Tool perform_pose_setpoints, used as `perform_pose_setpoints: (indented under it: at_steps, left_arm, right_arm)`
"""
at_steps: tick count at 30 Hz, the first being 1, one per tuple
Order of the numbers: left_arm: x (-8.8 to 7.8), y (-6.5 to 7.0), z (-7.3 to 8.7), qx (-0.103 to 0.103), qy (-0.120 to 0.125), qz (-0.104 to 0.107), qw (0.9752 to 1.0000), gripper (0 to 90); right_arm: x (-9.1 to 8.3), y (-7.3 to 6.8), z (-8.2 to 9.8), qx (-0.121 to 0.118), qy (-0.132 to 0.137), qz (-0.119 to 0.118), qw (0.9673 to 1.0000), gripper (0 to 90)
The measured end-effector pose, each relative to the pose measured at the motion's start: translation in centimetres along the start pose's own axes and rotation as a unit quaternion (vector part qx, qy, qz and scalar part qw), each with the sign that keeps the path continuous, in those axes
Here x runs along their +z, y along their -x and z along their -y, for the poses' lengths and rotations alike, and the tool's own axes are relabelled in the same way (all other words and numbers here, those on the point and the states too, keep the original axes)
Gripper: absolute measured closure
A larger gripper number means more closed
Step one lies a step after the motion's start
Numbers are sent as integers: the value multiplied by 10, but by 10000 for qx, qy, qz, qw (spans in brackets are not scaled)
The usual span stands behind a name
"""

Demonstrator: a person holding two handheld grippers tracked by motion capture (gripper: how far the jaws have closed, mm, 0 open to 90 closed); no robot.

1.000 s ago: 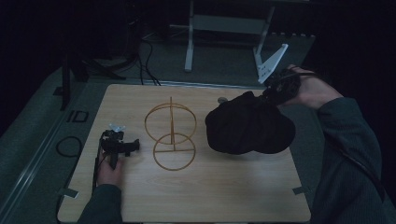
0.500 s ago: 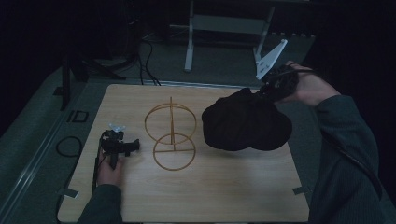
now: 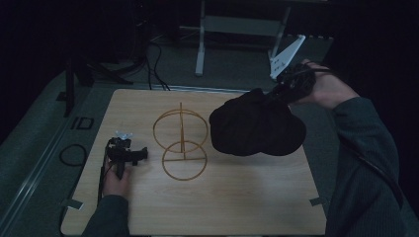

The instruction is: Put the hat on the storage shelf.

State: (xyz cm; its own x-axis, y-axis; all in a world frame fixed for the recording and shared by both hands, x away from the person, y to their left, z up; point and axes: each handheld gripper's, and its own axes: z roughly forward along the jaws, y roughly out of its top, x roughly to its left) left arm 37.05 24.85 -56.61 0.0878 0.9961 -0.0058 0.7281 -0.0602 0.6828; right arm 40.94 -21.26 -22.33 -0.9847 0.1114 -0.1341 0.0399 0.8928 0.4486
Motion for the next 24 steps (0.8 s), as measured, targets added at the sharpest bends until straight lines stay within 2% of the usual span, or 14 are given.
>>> perform_pose_setpoints:
  at_steps: [13, 24]
  left_arm:
    - [0, 0, 0, 1, -1, 1, 10000, 23]
    - [0, 0, 0, -4, -2, 1, 10000, 23]
  right_arm:
    - [-5, 0, -14, -139, 180, 30, 9997, 831]
    - [-14, -2, -16, -183, 418, 90, 9989, 832]
